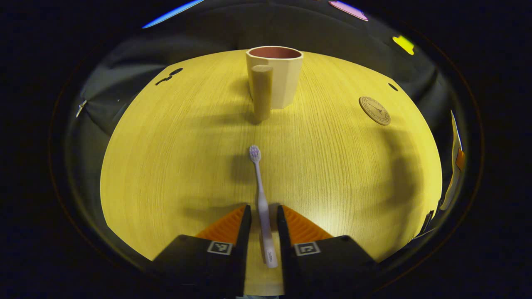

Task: Put the toothbrush and toothpaste on the desktop into the cup, then pick up the cup and place it on the coaster on the desktop.

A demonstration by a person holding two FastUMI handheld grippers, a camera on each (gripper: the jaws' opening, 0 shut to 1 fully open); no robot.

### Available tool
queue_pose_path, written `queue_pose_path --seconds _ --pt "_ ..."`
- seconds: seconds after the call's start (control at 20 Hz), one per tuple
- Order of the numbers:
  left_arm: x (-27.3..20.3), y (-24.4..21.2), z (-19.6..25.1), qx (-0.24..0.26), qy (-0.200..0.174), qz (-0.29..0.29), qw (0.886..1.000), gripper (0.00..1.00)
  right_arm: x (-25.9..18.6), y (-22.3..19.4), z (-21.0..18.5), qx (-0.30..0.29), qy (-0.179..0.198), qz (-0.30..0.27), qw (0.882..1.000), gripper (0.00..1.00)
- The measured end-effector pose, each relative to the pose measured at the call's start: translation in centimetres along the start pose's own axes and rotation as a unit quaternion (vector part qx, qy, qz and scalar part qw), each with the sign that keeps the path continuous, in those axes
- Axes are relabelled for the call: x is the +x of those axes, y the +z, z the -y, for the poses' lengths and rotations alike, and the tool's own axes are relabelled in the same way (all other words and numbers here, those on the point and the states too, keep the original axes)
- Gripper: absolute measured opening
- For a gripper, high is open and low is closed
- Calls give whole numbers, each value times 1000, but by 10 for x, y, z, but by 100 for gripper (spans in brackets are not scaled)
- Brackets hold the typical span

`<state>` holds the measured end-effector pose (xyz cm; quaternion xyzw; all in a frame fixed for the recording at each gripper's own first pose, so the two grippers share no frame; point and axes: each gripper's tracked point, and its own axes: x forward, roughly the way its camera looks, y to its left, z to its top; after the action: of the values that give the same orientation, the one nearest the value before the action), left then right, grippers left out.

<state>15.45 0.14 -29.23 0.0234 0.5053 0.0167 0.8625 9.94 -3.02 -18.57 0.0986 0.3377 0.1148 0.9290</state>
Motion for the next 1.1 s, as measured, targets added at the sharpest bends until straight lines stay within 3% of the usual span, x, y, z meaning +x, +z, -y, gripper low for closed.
queue_pose_path --seconds 0.1,0.3,0.65,1.1 --pt "-1 1 3 13 -2 -5 1000 20 4 5 1 -4 1 0 1000 27" --pt "-1 3 5 19 -10 5 1000 7 14 24 -7 -17 13 8 1000 27" --pt "-8 4 4 11 -12 49 999 7 37 79 -46 -61 50 41 996 27" --pt "-71 5 9 -29 -44 118 992 7 65 147 -129 -100 100 97 985 27"
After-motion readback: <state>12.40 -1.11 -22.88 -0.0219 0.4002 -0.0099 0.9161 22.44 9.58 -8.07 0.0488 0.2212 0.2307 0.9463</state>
